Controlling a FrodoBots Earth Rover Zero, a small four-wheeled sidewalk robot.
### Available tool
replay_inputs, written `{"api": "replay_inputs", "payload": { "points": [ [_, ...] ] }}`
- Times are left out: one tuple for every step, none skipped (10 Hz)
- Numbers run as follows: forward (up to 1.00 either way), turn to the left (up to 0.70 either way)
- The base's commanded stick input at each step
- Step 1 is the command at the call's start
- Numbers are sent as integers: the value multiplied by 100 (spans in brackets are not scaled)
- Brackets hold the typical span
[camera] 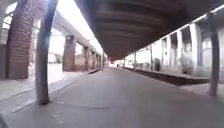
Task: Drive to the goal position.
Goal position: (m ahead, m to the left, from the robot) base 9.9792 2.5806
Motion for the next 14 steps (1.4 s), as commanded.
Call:
{"api": "replay_inputs", "payload": {
  "points": [
    [70,0],
    [70,0],
    [70,0],
    [70,0],
    [70,0],
    [70,0],
    [70,0],
    [70,0],
    [70,0],
    [70,0],
    [70,0],
    [70,0],
    [70,-2],
    [70,-25]
  ]
}}
